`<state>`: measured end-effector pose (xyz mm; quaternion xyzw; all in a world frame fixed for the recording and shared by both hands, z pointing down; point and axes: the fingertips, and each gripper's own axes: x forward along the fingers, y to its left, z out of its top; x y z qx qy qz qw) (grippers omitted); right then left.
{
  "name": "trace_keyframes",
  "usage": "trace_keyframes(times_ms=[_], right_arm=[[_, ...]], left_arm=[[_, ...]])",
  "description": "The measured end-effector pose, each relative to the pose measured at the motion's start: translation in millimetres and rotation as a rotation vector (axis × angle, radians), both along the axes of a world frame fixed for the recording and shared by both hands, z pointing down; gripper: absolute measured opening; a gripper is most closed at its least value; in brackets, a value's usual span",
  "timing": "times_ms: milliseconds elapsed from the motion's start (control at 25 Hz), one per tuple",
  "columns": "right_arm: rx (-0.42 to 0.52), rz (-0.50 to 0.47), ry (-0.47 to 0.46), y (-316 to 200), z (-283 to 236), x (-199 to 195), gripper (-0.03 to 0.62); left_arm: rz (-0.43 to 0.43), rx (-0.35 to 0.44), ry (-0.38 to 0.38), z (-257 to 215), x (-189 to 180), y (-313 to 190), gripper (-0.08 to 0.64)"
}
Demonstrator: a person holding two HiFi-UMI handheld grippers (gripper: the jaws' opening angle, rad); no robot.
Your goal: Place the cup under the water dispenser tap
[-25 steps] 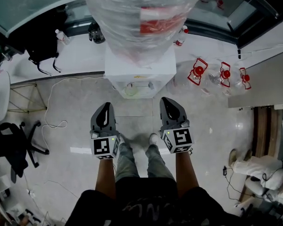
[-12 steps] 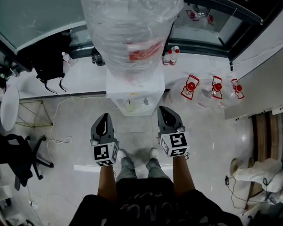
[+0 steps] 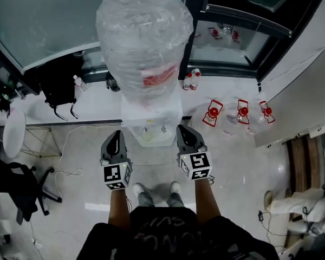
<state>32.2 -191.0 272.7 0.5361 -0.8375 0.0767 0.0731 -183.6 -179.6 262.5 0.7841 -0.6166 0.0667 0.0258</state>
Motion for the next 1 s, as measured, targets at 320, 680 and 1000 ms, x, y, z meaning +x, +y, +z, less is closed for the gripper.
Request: trace_keyframes(times_ms=[320,680,1000], right_arm=[[0.03,-0.007,0.034,-6.4,-19.4,4.0,0.014],[0.065,-0.022,0.075,-7.1,-33.8,0.8,0.014],[0.079,-0.031,0.079,-8.7,-42.3,-3.9,0.014]], left_arm=[[0.004,0.026,0.001,-26.2,1.0,-6.4,0.017],[0.011,0.059,0.03,-53.2,-2.2,-9.4,0.015],[0.005,0.061,0.038,-58.3,-3.2,-5.2,0.015]])
